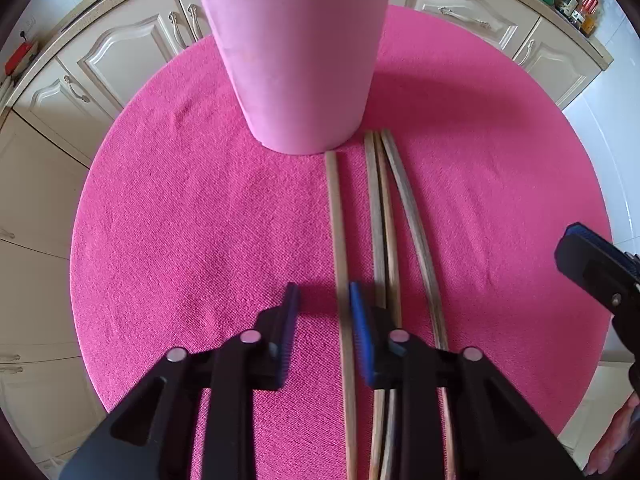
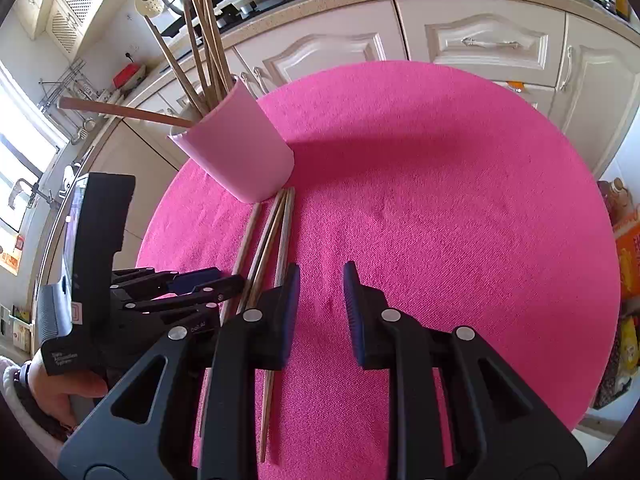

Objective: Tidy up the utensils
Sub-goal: 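Move both tools back to the pile and grasp a chopstick with left tool, then hold the chopstick in left tool while right tool grasps another chopstick, then lift both chopsticks and carry them above the pink cup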

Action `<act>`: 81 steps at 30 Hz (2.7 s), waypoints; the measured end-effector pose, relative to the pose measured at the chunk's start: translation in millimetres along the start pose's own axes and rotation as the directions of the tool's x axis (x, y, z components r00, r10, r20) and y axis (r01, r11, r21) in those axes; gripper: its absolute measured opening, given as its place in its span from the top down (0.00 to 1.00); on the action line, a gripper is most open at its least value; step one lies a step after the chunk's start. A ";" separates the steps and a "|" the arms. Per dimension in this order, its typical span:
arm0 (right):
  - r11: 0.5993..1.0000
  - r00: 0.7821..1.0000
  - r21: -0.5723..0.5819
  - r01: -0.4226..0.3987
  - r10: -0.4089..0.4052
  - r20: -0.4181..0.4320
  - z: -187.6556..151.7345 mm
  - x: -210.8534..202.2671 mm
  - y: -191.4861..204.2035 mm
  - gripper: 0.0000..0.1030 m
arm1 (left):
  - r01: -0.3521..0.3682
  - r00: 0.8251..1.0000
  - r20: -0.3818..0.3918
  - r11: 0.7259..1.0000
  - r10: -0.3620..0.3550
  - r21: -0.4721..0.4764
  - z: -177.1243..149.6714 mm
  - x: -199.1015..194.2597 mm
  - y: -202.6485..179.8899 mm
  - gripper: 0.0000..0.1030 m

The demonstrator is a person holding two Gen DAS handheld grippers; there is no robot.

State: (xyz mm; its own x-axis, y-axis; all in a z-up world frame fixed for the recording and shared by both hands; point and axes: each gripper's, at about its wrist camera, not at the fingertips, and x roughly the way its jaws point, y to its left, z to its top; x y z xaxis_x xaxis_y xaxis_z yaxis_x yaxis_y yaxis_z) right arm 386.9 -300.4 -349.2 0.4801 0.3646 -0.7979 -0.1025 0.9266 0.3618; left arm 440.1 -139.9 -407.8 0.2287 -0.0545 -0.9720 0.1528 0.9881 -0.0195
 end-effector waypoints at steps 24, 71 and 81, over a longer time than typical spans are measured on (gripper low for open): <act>0.993 0.969 -0.060 0.104 -0.114 -0.218 8.8 62.5 47.6 0.77 | 0.112 0.988 0.120 0.979 -0.092 -0.173 -32.1 -47.7 64.4 0.94; 0.987 0.992 0.108 -0.123 0.120 0.028 58.6 -0.2 -16.1 0.94 | 0.255 0.776 0.621 0.955 -0.110 -0.151 18.5 -181.3 81.4 0.94; 0.980 0.979 0.105 -0.171 0.157 0.130 86.9 -7.2 -22.0 0.94 | 0.286 0.648 0.756 0.949 -0.089 -0.133 62.1 -202.4 73.2 0.94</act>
State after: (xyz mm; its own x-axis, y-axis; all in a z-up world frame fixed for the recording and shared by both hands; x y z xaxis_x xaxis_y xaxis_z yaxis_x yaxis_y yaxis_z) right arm 461.4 -331.4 -309.5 0.5669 0.4902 -0.6620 -0.0912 0.8361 0.5410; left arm 464.7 -65.4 -198.0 0.8615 -0.2325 -0.4514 0.0822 0.9412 -0.3278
